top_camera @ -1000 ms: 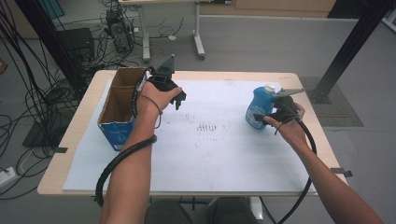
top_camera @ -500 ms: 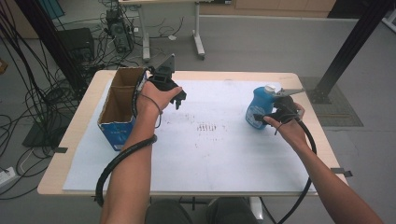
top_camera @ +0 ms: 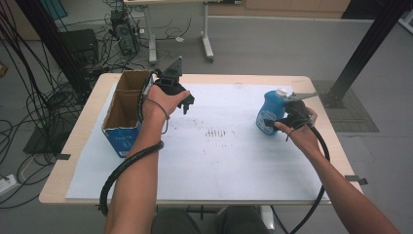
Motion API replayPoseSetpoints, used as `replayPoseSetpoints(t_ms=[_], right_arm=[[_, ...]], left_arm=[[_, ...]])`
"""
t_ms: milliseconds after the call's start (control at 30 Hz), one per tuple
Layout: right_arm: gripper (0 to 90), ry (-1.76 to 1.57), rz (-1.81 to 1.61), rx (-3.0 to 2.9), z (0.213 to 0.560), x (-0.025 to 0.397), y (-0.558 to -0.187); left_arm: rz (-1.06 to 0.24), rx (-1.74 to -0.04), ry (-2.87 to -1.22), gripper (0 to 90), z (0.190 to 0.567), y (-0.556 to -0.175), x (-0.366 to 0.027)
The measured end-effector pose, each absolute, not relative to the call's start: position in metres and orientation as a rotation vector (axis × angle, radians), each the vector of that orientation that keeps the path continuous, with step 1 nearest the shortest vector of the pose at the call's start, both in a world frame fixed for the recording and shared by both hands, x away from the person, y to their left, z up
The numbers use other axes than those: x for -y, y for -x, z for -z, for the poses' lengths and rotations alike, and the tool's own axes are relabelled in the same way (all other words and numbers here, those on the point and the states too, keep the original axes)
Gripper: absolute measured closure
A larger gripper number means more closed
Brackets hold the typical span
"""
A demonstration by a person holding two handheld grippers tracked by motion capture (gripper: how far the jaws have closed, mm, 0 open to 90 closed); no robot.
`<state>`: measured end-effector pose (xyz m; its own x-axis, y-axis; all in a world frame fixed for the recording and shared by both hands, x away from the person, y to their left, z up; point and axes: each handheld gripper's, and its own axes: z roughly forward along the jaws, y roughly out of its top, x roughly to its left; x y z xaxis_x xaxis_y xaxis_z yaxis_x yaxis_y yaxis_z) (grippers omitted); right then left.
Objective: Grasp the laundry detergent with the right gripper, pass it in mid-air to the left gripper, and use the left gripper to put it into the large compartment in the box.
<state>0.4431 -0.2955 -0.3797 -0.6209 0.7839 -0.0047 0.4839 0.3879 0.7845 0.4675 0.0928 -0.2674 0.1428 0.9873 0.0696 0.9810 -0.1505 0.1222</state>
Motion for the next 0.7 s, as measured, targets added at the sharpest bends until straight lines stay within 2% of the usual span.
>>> replayPoseSetpoints(t_ms=[700], right_arm=[[2.4,-1.094,-1.106,-2.268,0.3793,0.2957,-0.4429]], left_arm=[[-0.205,-2.016,-2.341,5.7,0.2677,-0.4674,-0.0914]])
